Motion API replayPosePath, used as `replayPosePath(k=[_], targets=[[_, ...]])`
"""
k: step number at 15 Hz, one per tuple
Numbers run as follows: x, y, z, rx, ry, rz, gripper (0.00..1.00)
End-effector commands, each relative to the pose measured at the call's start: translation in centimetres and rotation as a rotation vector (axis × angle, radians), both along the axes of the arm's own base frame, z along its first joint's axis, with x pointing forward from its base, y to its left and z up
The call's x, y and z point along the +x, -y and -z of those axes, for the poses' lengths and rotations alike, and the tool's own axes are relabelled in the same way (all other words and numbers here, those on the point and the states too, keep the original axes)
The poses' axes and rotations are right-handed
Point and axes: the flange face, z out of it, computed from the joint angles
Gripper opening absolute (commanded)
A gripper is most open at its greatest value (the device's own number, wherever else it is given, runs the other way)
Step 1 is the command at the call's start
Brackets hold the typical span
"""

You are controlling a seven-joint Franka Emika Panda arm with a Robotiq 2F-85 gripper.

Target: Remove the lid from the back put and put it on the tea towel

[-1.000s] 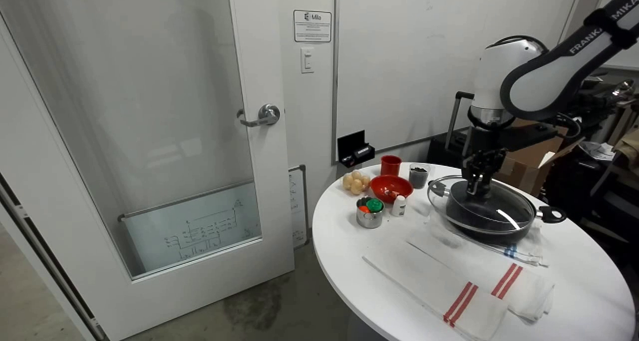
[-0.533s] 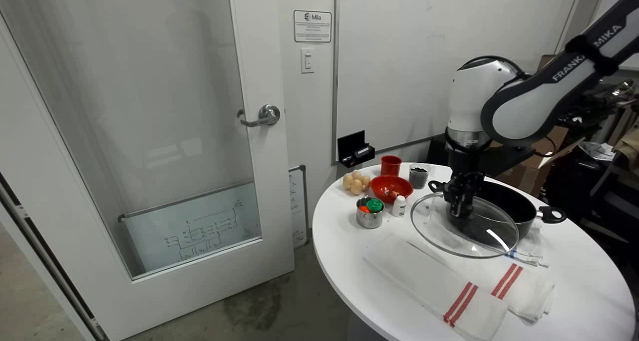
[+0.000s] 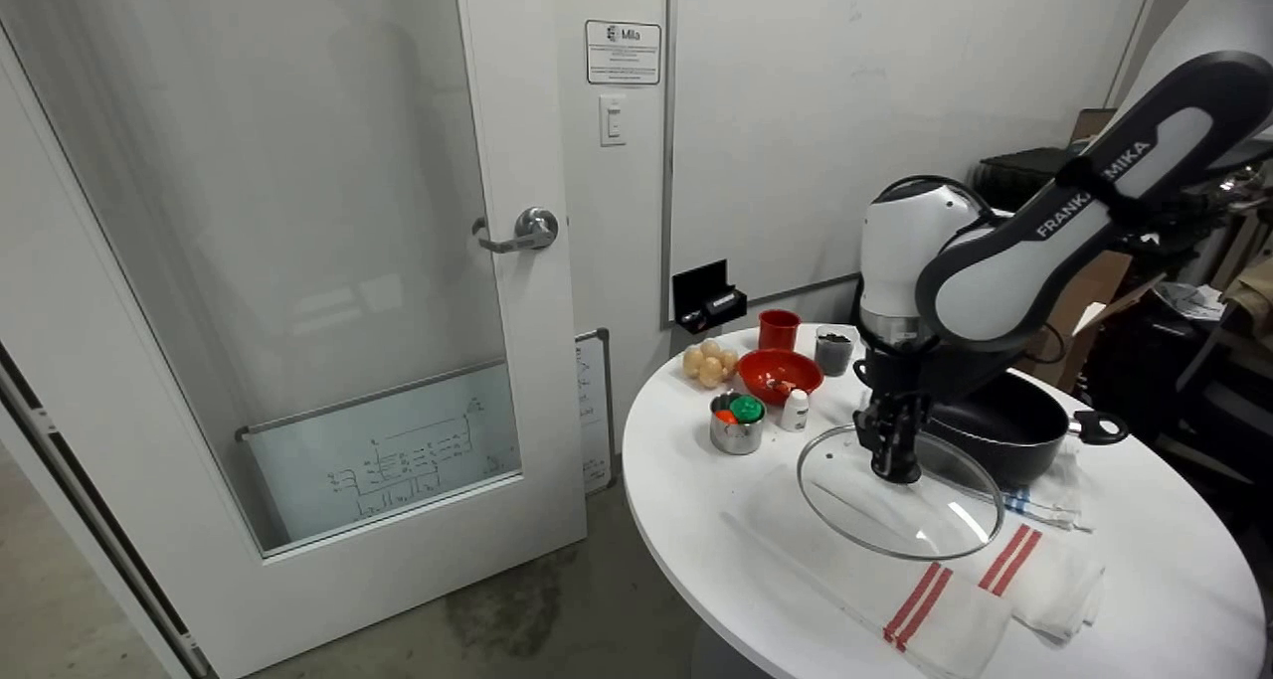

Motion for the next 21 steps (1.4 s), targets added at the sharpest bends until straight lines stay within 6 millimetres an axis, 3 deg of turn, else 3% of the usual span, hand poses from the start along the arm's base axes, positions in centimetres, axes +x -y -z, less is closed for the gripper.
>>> replayPosePath(k=[1, 9, 19, 20, 21], targets=[[1.0, -0.6, 1.5, 0.047, 0.008, 0.011, 0.25], [0.7, 0.1, 4.7, 0.099, 0.032, 0.057, 0.25], [-0.1, 0.6, 8.3, 0.016, 0.083, 0.004, 0.25], [-0.1, 0.4, 8.0, 0.006, 0.093, -0.006, 0.6], [-0.2, 0.2, 7.9, 0.001, 0.101, -0.014, 0.76]])
